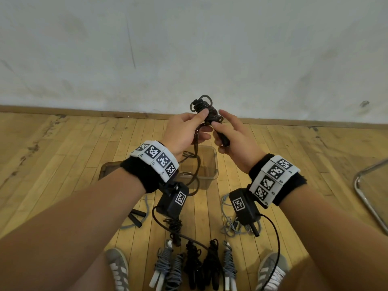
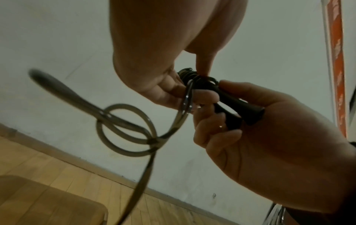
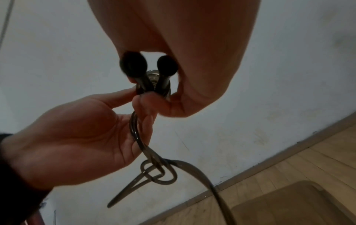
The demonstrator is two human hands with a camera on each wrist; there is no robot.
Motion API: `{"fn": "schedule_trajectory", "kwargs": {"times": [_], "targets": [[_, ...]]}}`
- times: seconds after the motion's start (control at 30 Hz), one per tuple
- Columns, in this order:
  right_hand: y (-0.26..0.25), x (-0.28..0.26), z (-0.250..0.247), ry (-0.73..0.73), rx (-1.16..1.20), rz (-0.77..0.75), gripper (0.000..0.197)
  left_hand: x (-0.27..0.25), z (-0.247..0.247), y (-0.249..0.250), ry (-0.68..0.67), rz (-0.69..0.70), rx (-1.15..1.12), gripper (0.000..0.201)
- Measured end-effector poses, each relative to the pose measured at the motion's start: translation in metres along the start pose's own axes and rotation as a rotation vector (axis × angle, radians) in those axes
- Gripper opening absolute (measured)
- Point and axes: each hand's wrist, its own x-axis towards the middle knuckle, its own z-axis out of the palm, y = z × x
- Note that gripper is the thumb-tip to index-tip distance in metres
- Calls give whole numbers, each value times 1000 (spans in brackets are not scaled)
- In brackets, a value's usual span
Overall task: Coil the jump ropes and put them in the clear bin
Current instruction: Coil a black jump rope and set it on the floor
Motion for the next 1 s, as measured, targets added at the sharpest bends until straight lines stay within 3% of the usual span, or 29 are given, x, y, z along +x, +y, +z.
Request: {"fn": "schedule_trajectory", "kwargs": {"times": [0.07, 0.17, 0.3, 0.4, 0.5, 0.73, 1.0], "targets": [[-1, -1, 0, -98, -2, 33, 31, -1, 1, -2, -11, 42, 38, 29], [2, -4, 2, -147, -95, -9, 27, -1, 0, -6, -12, 87, 133, 29], [0, -4, -2, -70, -213, -52, 30, -2, 1, -6, -31, 89, 187, 16], [-3, -3, -6, 4, -365, -131, 42, -3, 2, -7, 28, 109, 249, 10], [-4, 0, -13, 87, -473, -168, 49, -1, 1, -7, 65, 112, 246, 14], [4, 5, -19, 177, -861, -308, 53, -6, 8, -3, -8, 128, 243, 24], [6, 4, -10, 20, -670, -313, 45, -4, 11, -4, 101, 88, 123, 29]]}}
